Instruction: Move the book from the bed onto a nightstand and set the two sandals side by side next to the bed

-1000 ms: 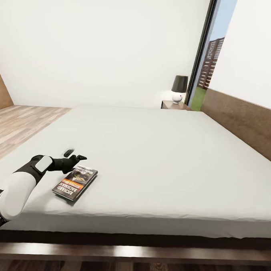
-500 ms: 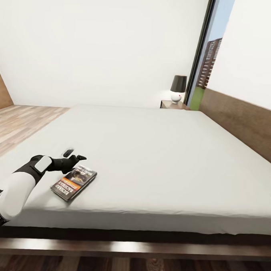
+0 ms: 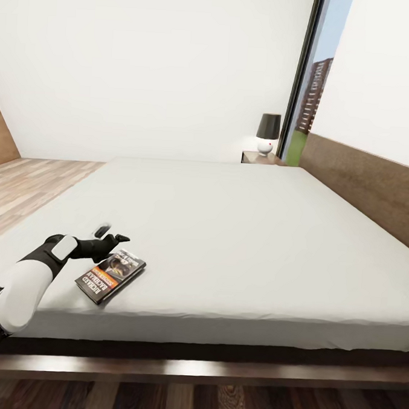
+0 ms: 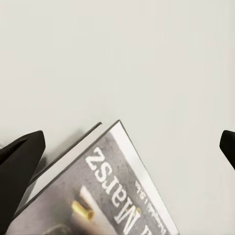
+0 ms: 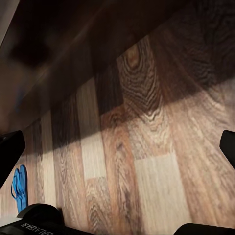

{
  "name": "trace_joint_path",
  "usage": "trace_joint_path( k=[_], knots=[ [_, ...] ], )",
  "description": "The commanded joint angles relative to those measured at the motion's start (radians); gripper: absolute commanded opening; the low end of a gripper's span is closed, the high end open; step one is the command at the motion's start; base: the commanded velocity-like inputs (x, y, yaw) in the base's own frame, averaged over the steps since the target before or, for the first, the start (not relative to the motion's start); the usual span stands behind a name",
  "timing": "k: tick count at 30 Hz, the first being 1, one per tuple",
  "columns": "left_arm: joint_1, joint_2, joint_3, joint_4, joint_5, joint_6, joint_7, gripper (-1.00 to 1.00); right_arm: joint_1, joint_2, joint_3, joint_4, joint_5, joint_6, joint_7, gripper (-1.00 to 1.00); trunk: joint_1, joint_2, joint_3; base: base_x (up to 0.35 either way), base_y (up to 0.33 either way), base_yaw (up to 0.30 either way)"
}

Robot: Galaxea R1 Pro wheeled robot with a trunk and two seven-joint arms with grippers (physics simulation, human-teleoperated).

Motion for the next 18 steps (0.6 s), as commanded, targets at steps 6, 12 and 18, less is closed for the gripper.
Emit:
trace_joint_path(
  k=[6, 12, 18],
  knots=[
    [0.002, 0.002, -0.002, 0.0, -0.018, 0.007, 0.001, 1.0, -0.001, 0.001, 0.008, 0.003, -0.005, -0.009, 0.003, 1.0, 0.0, 0.0, -0.001, -0.003, -0.002, 0.0],
    [0.003, 0.003, -0.002, 0.0, -0.018, 0.007, 0.001, 1.0, -0.001, 0.001, 0.008, 0.003, -0.005, -0.009, 0.003, 1.0, 0.0, 0.0, -0.001, 0.0, 0.0, 0.0],
    [0.003, 0.003, -0.002, 0.0, -0.018, 0.007, 0.001, 1.0, -0.001, 0.001, 0.008, 0.003, -0.005, -0.009, 0.003, 1.0, 0.0, 0.0, -0.001, -0.004, 0.0, 0.0]
  ],
)
